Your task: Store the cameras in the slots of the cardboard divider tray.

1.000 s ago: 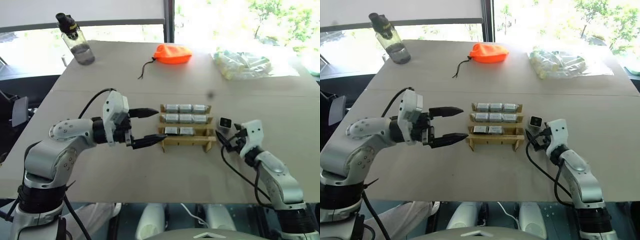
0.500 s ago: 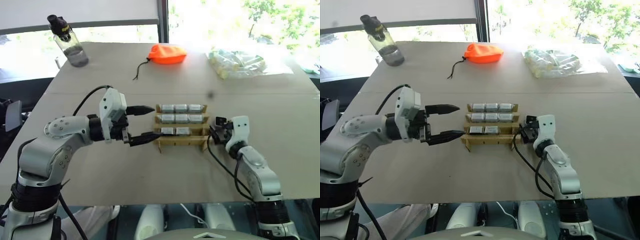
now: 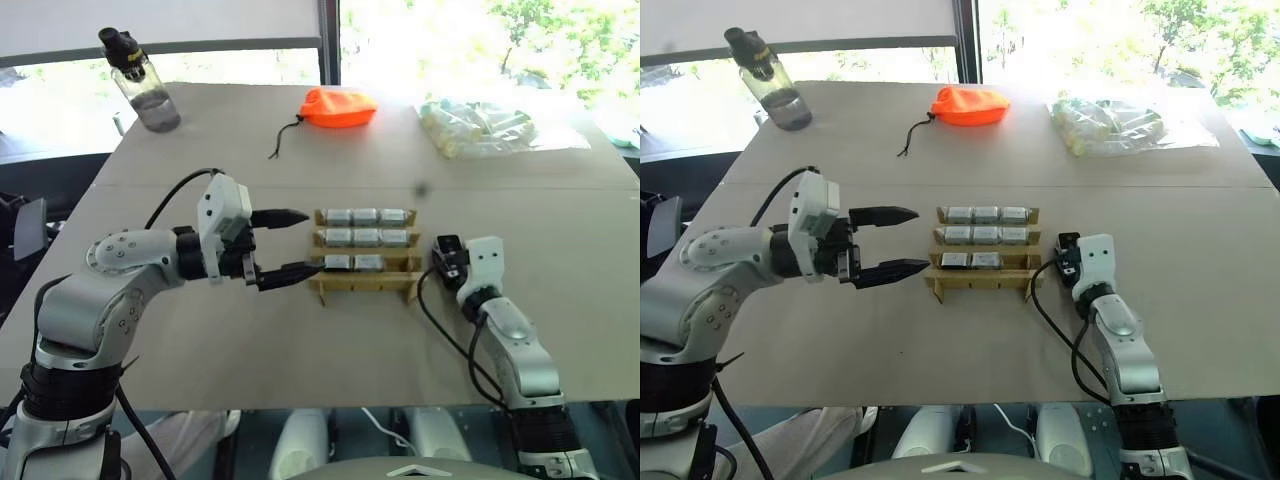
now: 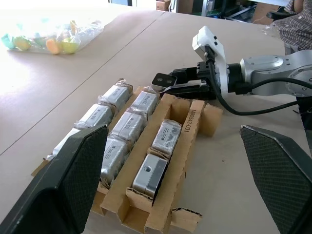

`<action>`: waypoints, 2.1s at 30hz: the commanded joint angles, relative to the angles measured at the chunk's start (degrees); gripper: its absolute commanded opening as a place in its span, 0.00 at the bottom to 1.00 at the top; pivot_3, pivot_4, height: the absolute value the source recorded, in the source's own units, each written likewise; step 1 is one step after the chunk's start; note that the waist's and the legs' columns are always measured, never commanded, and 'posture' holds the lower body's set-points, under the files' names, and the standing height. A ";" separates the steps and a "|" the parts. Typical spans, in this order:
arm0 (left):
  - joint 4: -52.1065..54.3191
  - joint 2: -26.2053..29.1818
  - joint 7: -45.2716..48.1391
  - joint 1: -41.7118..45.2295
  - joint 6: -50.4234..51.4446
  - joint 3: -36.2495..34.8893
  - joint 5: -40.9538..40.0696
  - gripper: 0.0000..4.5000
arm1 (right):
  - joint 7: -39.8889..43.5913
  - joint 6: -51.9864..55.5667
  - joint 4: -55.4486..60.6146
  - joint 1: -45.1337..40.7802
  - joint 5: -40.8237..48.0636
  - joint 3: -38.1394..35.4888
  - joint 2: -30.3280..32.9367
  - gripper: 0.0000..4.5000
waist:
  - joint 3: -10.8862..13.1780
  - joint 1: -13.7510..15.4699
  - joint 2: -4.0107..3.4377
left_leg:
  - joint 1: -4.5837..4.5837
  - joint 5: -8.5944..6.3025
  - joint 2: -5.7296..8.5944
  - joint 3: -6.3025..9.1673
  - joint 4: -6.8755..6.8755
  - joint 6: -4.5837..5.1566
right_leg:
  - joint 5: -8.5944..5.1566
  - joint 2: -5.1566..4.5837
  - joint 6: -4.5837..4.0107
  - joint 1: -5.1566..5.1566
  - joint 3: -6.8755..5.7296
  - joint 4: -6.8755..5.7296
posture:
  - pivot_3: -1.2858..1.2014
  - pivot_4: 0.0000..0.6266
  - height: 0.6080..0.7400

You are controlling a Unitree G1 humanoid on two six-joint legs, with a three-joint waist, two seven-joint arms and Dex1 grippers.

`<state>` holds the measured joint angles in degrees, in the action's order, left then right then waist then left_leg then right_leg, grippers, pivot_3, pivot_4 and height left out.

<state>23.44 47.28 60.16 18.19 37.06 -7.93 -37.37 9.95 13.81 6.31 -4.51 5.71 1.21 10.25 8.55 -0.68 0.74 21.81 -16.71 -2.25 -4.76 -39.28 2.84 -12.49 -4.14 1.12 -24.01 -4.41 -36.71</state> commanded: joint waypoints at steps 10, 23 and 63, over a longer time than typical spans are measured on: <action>-6.45 -4.12 1.52 7.72 2.83 5.98 -2.30 1.00 | 23.70 -38.85 -2.17 4.62 -2.75 -3.06 26.25 0.45 | 0.15 -0.02 0.03 | -0.06 0.00 -0.01 -0.06 0.05 0.01 | -0.10 0.09 0.18 0.00 0.09 -0.01 | 0.52 0.24 0.89; -23.40 -17.82 6.47 23.11 -0.87 23.08 8.30 1.00 | 30.00 -59.15 -7.74 -9.40 -17.06 6.41 32.66 0.45 | 0.30 0.55 0.28 | 0.02 0.00 0.03 -0.17 -0.03 0.01 | 0.00 0.06 0.03 -0.04 0.11 0.02 | 0.52 0.24 0.89; -34.72 -24.87 12.38 29.22 -4.26 23.99 15.58 0.16 | 32.99 -48.43 -3.46 -5.41 7.00 10.89 36.89 1.00 | 0.34 1.13 0.31 | 0.05 0.02 0.00 -0.17 -0.10 -0.01 | 0.01 0.00 0.03 -0.04 0.09 -0.01 | 0.52 0.24 0.89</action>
<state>-12.10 23.05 73.02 46.62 34.60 18.06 -21.48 40.17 -41.26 -1.41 -11.36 2.96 14.63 45.63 8.89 0.45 1.05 21.86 -16.69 -2.25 -4.93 -39.40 2.84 -12.48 -4.15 1.16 -24.05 -4.33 -36.72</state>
